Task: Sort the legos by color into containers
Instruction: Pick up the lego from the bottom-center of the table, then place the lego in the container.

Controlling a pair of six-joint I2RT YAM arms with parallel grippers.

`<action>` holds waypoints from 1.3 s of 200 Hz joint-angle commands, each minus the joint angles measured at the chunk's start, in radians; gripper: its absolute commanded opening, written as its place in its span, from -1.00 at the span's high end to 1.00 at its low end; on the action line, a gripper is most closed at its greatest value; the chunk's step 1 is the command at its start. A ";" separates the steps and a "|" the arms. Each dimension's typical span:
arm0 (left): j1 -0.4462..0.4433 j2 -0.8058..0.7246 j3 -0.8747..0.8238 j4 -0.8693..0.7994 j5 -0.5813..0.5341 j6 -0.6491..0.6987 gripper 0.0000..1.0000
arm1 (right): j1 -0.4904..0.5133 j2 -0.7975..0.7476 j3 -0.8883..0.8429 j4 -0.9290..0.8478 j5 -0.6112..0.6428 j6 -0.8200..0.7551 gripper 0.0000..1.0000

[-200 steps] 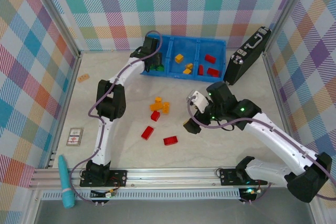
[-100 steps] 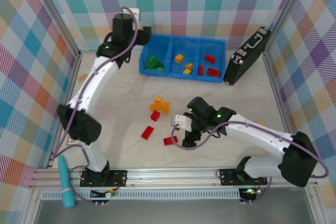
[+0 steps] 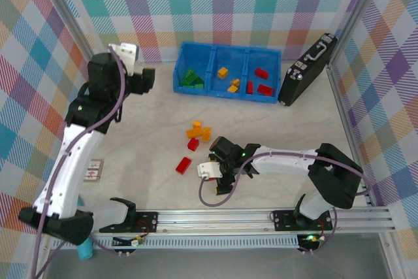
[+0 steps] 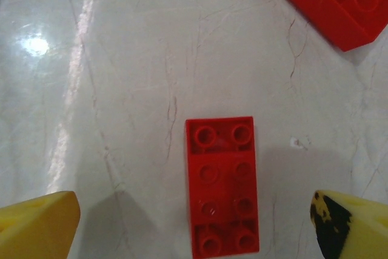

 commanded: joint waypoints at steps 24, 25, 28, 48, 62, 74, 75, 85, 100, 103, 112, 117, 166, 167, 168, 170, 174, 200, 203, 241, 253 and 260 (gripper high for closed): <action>0.006 -0.224 -0.211 -0.126 0.044 0.056 -0.74 | 0.008 0.065 0.030 0.036 -0.032 0.037 -0.88; 0.006 -0.231 -0.216 -0.124 0.046 0.055 -0.75 | 0.007 0.067 0.031 0.035 -0.032 0.038 -0.88; 0.006 -0.247 -0.230 -0.121 0.054 0.055 -0.75 | 0.008 0.071 0.032 0.037 -0.029 0.044 -0.88; 0.006 -0.331 -0.304 -0.128 0.154 0.053 -0.76 | 0.008 0.110 0.053 0.029 -0.012 0.093 -0.77; 0.006 -0.345 -0.328 -0.157 0.209 0.051 -0.77 | 0.007 0.131 0.072 0.020 -0.001 0.141 -0.66; 0.006 -0.344 -0.342 -0.185 0.233 0.042 -0.77 | 0.007 0.132 0.071 0.020 0.000 0.157 -0.58; 0.006 -0.344 -0.344 -0.189 0.236 0.042 -0.77 | 0.007 0.132 0.070 0.021 0.000 0.158 -0.58; 0.006 -0.350 -0.361 -0.201 0.258 0.035 -0.77 | 0.007 0.134 0.064 0.024 0.006 0.161 -0.49; 0.004 -0.376 -0.397 -0.187 0.294 0.022 -0.80 | 0.007 0.144 0.059 0.019 0.008 0.162 -0.41; 0.004 -0.382 -0.402 -0.183 0.300 0.022 -0.80 | 0.008 0.146 0.060 0.017 0.007 0.162 -0.39; 0.004 -0.390 -0.410 -0.174 0.306 0.012 -0.81 | 0.007 0.151 0.061 0.008 0.007 0.165 -0.31; 0.005 -0.391 -0.414 -0.170 0.309 0.005 -0.81 | 0.007 0.154 0.061 0.005 0.009 0.166 -0.25; 0.004 -0.368 -0.471 -0.094 0.377 -0.020 -0.83 | 0.007 0.128 0.019 0.076 0.108 0.144 0.23; 0.004 -0.367 -0.472 -0.093 0.379 -0.020 -0.83 | 0.007 0.128 0.018 0.076 0.109 0.143 0.23; 0.004 -0.365 -0.472 -0.092 0.381 -0.020 -0.83 | 0.007 0.127 0.019 0.076 0.112 0.142 0.24; 0.004 -0.363 -0.472 -0.092 0.384 -0.020 -0.83 | 0.008 0.127 0.021 0.075 0.115 0.139 0.25; 0.004 -0.359 -0.474 -0.089 0.387 -0.019 -0.83 | 0.008 0.124 0.023 0.072 0.123 0.136 0.28; 0.004 -0.353 -0.504 -0.051 0.389 -0.021 -0.85 | -0.005 0.094 0.032 0.088 0.185 0.162 0.37; 0.004 -0.353 -0.508 -0.045 0.389 -0.021 -0.86 | -0.007 0.087 0.034 0.090 0.194 0.170 0.38; 0.004 -0.331 -0.513 -0.029 0.371 -0.018 -1.00 | -0.115 -0.045 0.058 0.125 0.322 0.288 0.47; 0.004 -0.333 -0.522 -0.015 0.379 -0.020 -1.00 | -0.185 -0.091 0.072 0.128 0.326 0.325 0.47; 0.004 -0.334 -0.529 -0.007 0.379 -0.022 -1.00 | -0.231 -0.114 0.082 0.128 0.330 0.349 0.47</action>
